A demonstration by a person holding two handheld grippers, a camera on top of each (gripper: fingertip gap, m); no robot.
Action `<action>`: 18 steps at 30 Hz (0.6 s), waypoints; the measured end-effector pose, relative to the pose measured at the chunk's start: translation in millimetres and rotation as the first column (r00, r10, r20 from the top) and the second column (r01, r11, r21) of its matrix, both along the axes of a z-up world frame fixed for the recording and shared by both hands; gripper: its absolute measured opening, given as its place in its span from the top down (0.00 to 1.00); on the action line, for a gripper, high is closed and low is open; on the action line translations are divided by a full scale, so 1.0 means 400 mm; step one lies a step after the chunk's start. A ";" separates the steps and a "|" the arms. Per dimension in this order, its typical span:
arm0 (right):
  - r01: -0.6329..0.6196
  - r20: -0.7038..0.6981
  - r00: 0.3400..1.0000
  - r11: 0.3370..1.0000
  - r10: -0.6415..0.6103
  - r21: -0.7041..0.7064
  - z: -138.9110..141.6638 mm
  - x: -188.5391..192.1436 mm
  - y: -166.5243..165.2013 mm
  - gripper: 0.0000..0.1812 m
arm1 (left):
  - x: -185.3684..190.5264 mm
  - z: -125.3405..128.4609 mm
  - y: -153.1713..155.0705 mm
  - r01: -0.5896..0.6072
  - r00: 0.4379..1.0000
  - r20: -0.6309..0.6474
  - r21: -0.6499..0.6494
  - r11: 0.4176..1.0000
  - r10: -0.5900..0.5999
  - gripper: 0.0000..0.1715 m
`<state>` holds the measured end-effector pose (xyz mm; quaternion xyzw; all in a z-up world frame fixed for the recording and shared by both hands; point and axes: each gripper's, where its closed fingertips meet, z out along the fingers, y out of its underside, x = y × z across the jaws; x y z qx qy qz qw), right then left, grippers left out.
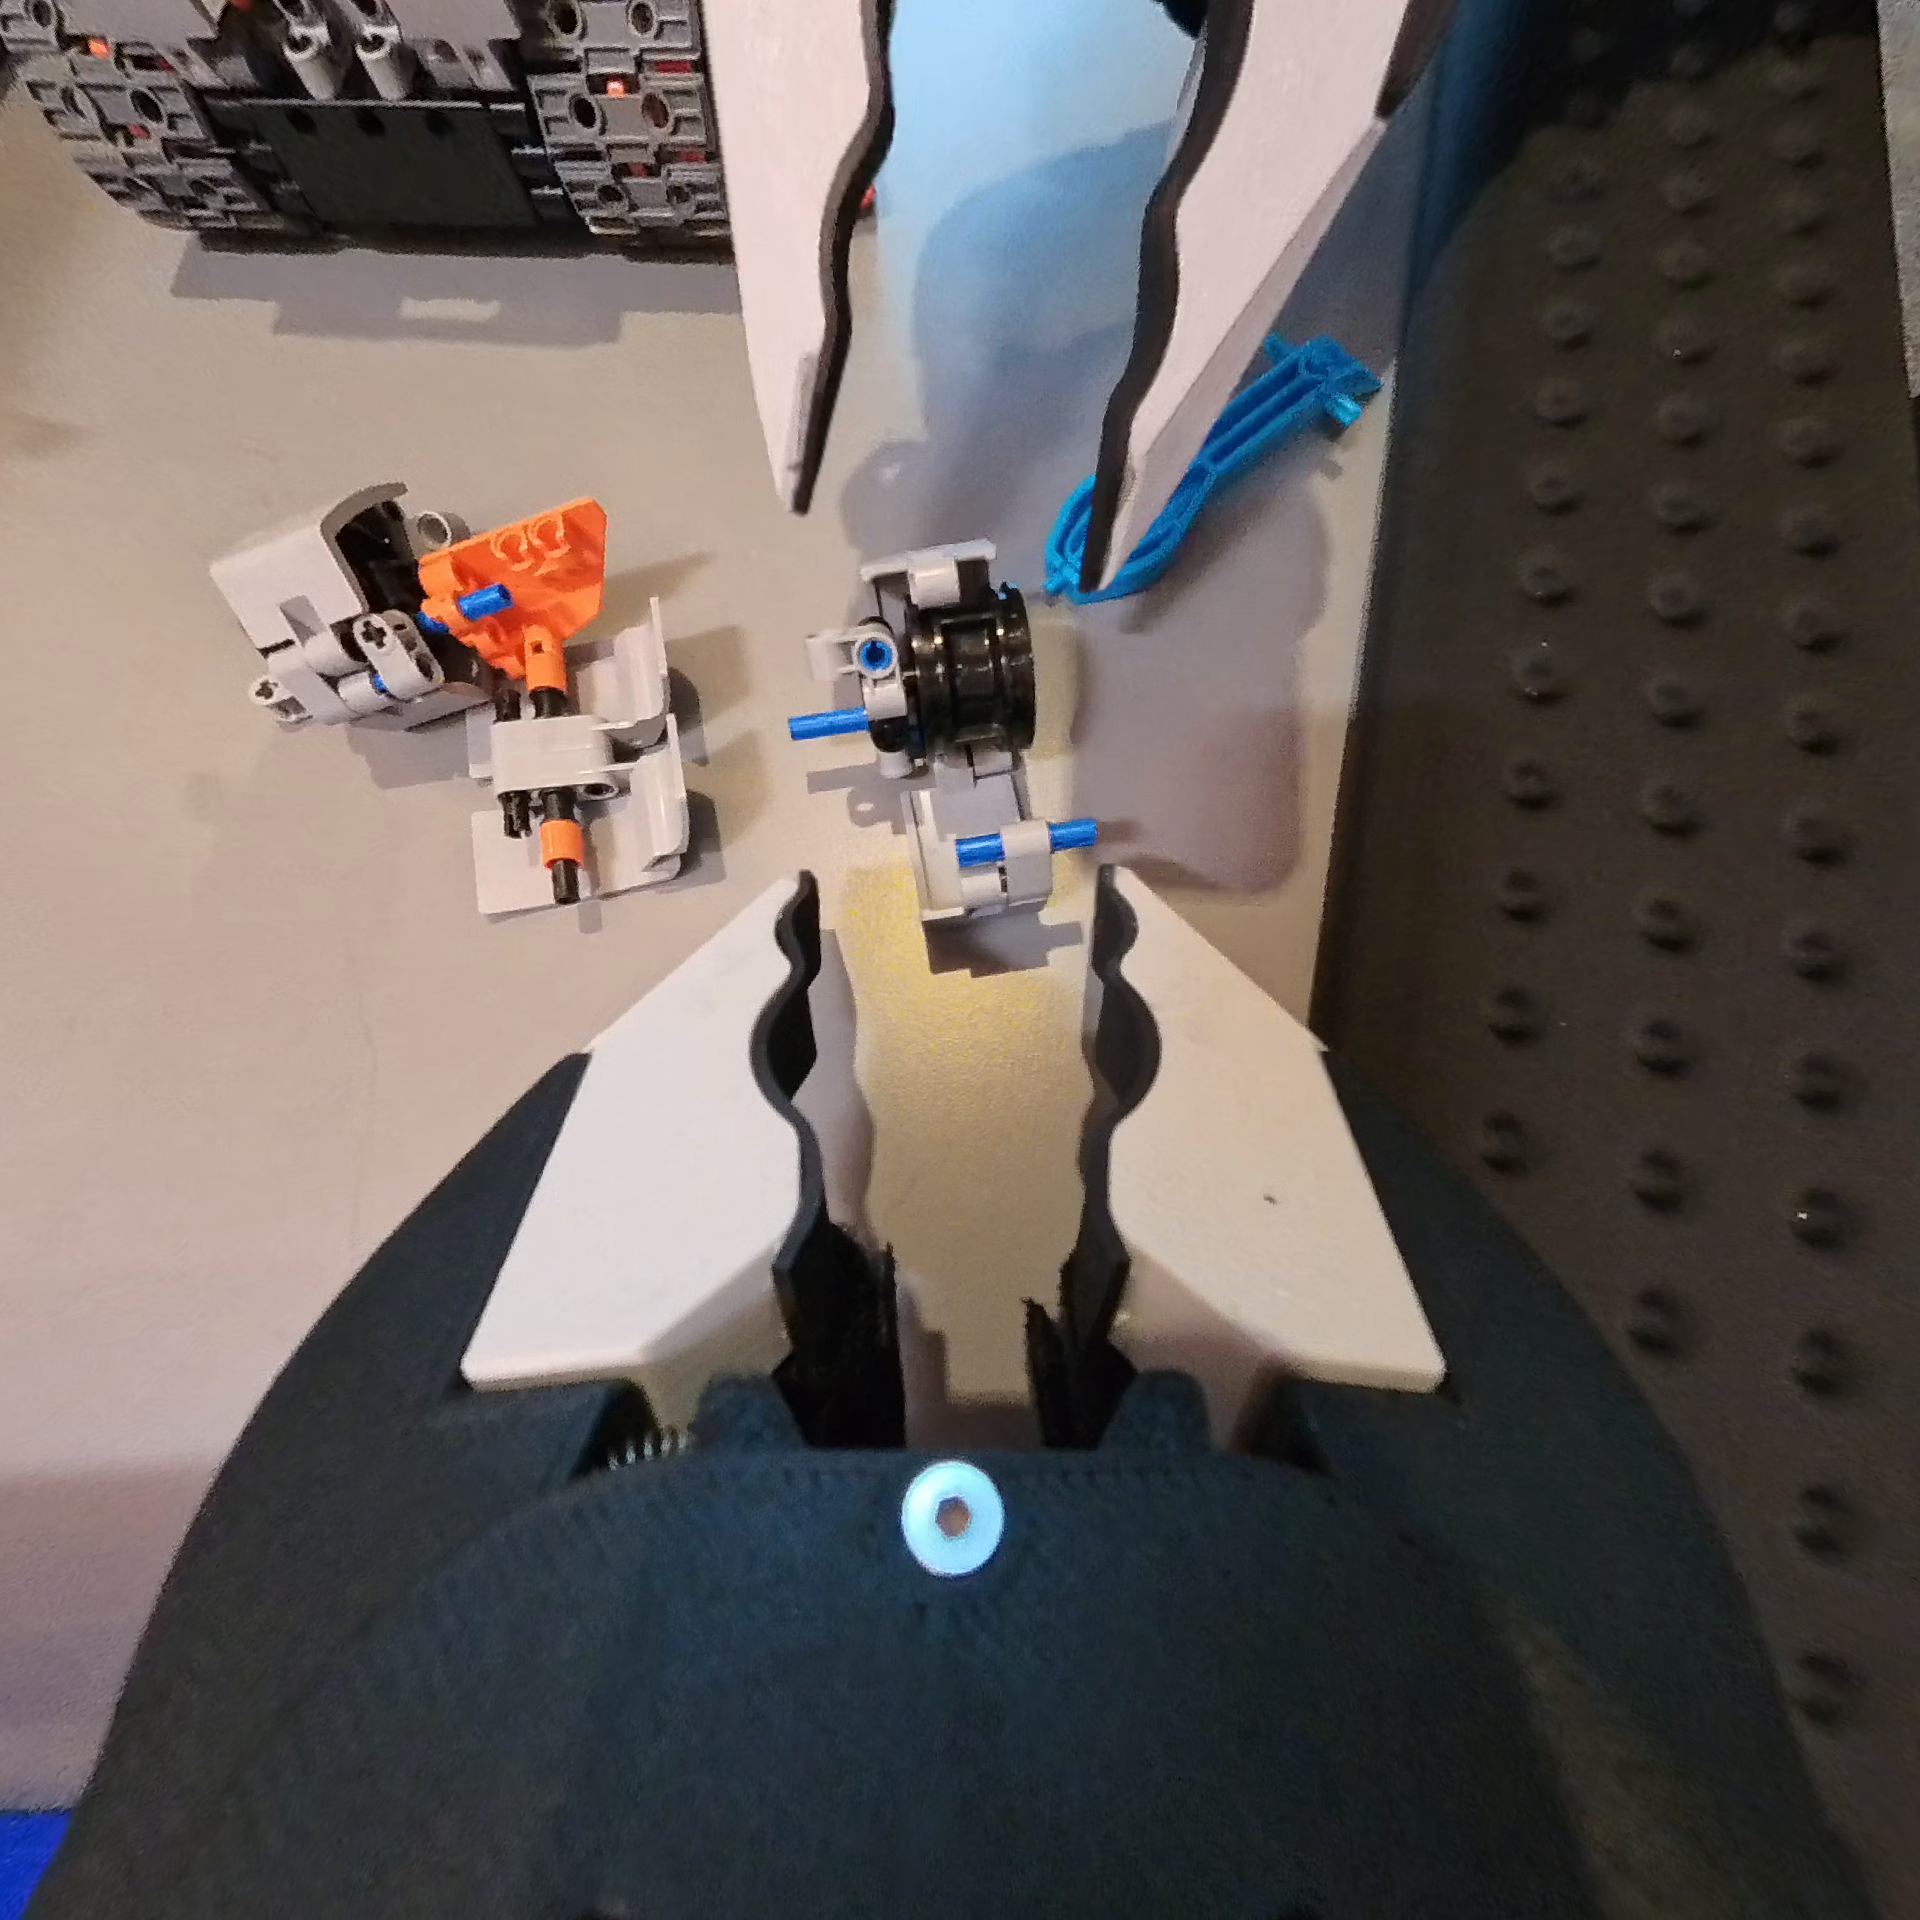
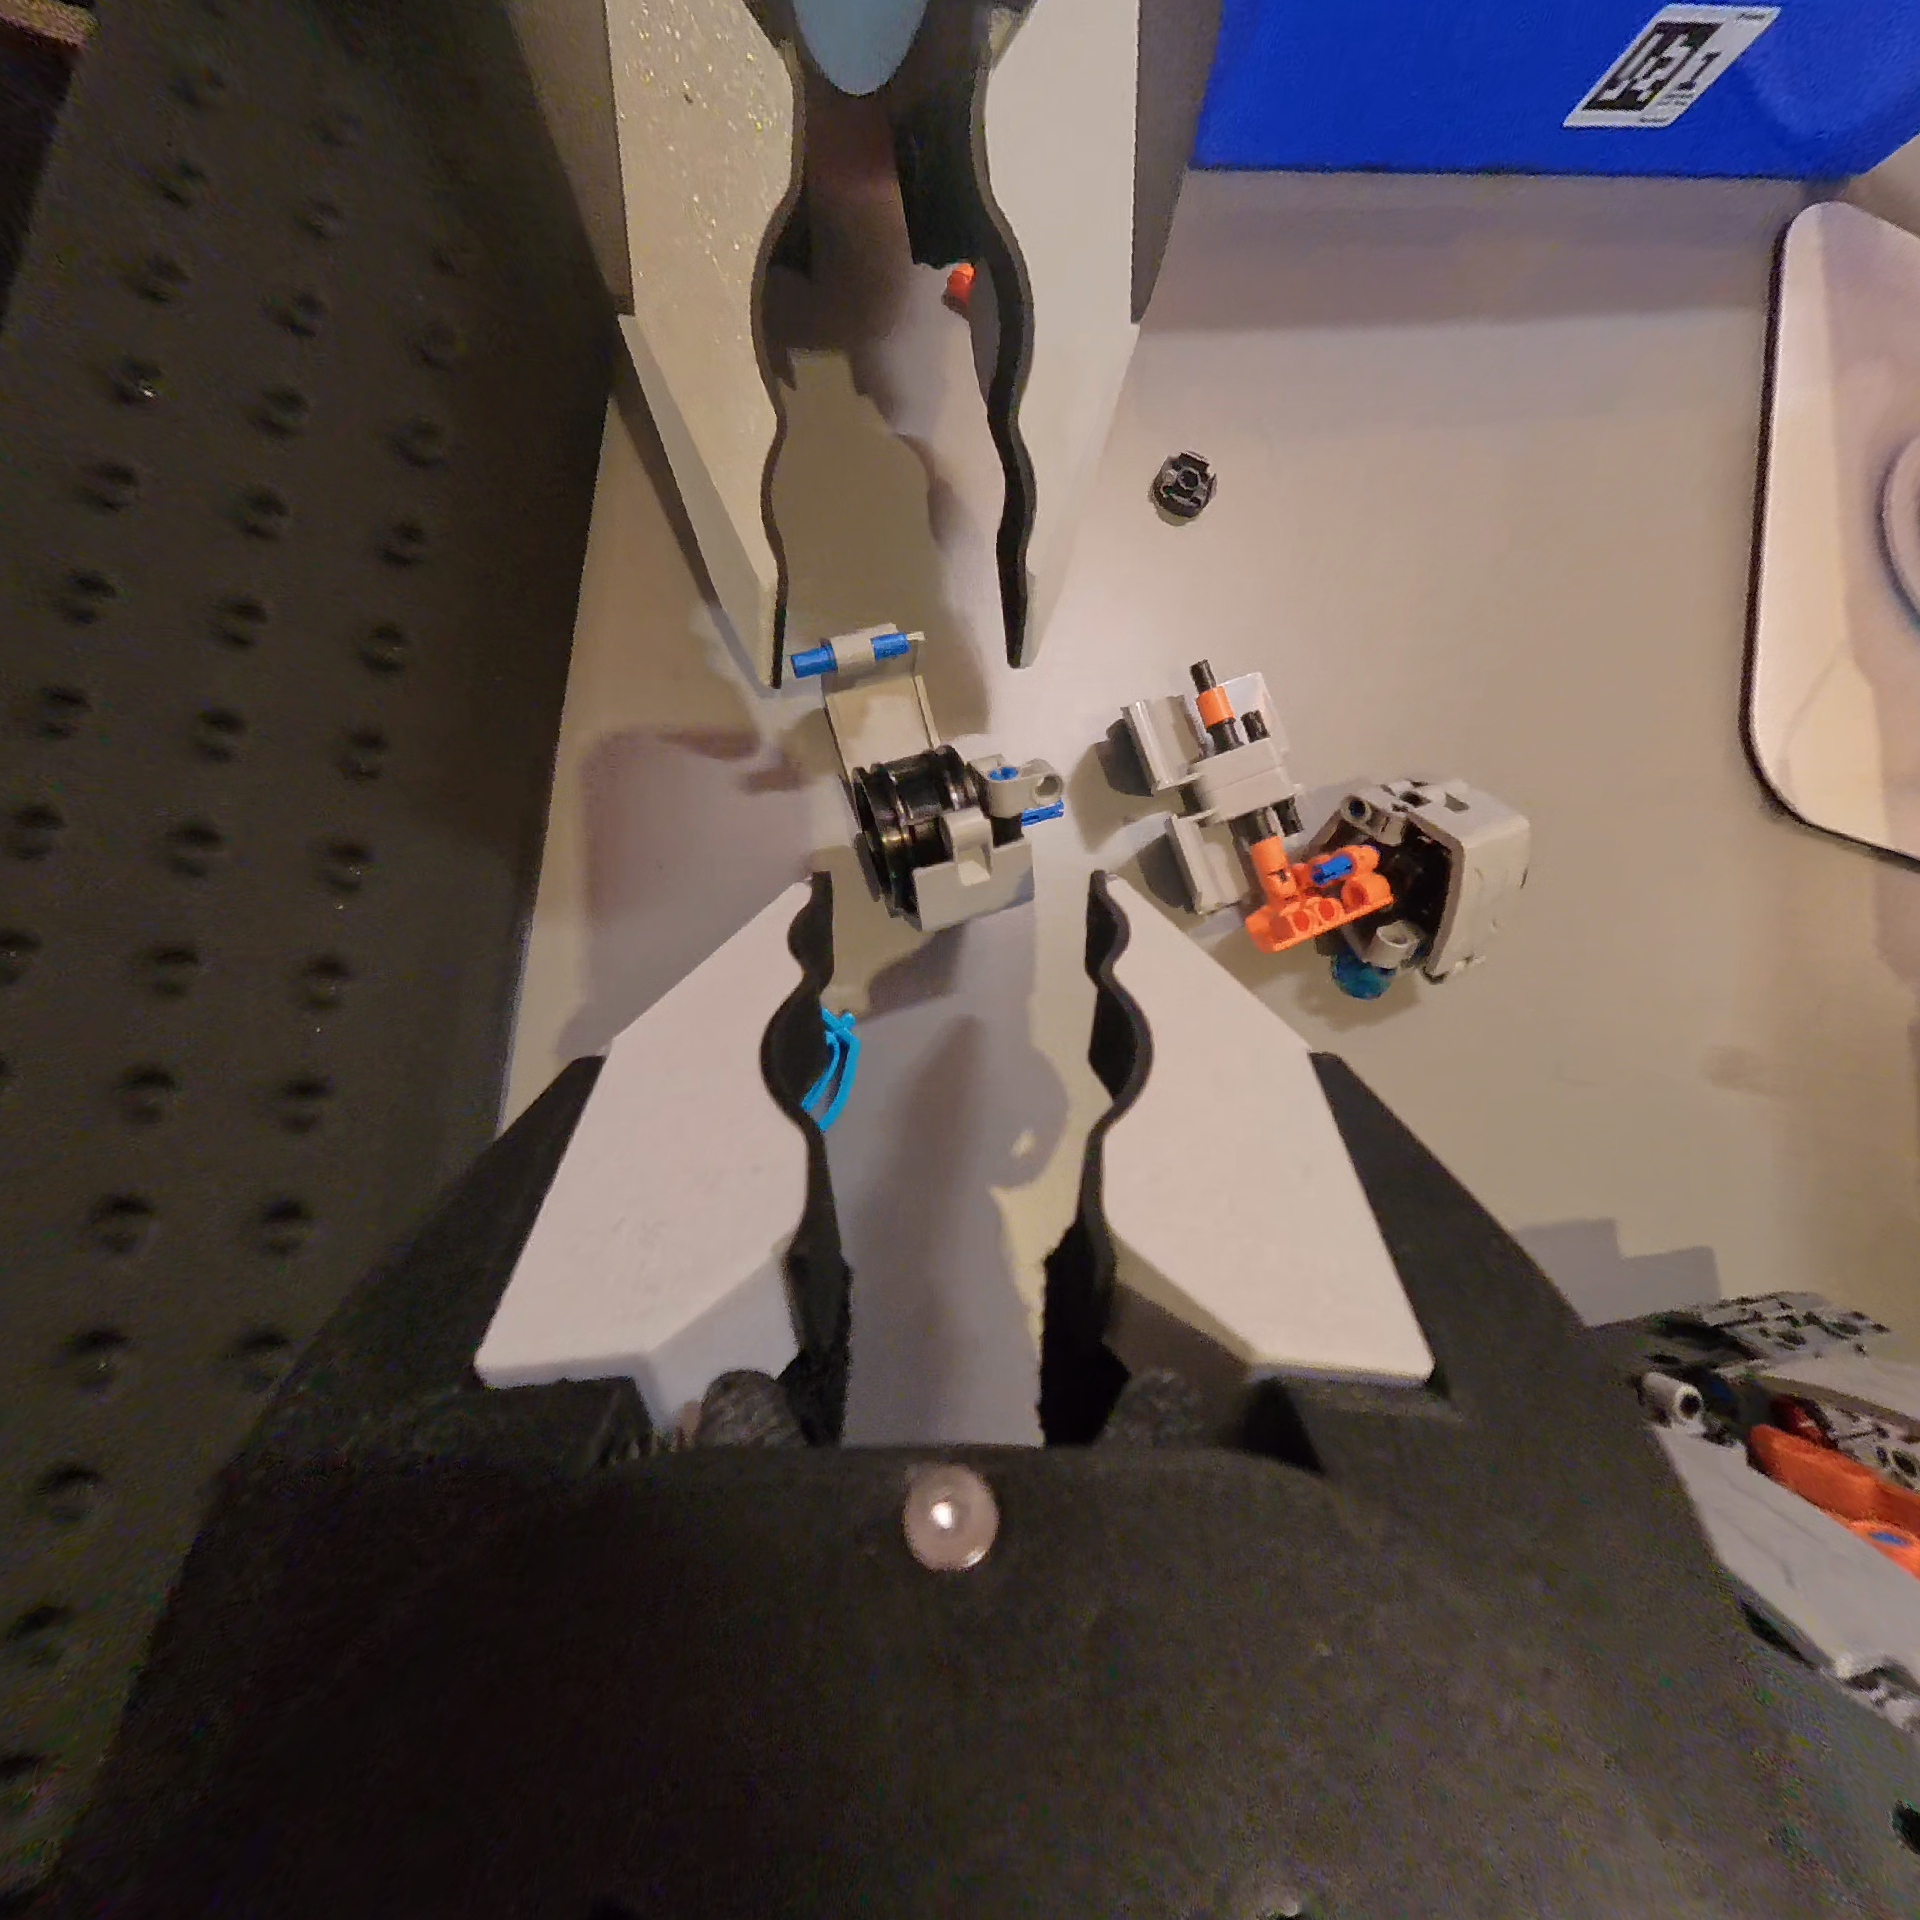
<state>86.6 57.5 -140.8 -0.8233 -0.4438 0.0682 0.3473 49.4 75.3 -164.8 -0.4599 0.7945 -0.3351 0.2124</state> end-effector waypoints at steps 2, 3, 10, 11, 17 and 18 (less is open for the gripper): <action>-0.008 -0.003 1.000 1.000 0.008 -0.006 -0.006 -0.007 0.001 0.74 | 0.002 0.000 -0.003 0.003 1.000 0.002 0.004 1.000 -0.003 0.70; -0.014 -0.001 1.000 1.000 0.014 -0.012 -0.011 -0.011 0.001 0.74 | 0.004 0.000 -0.006 0.007 1.000 0.007 0.007 1.000 -0.007 0.70; -0.030 0.002 1.000 0.999 0.031 -0.025 -0.039 -0.005 -0.003 0.85 | 0.001 -0.031 -0.009 0.020 0.999 -0.037 0.065 0.998 -0.018 0.73; -0.033 0.007 0.999 0.999 0.033 -0.038 -0.048 -0.002 -0.008 0.86 | 0.001 -0.029 -0.009 0.020 0.999 -0.034 0.062 0.998 -0.018 0.73; -0.025 0.001 1.000 0.998 0.025 -0.053 -0.063 0.003 -0.010 0.85 | 0.000 -0.018 -0.018 0.039 0.999 -0.009 0.061 0.997 -0.038 0.80; -0.024 0.006 1.000 0.998 0.024 -0.061 -0.068 0.003 -0.011 0.85 | 0.000 -0.014 -0.021 0.041 0.999 -0.002 0.059 0.997 -0.041 0.80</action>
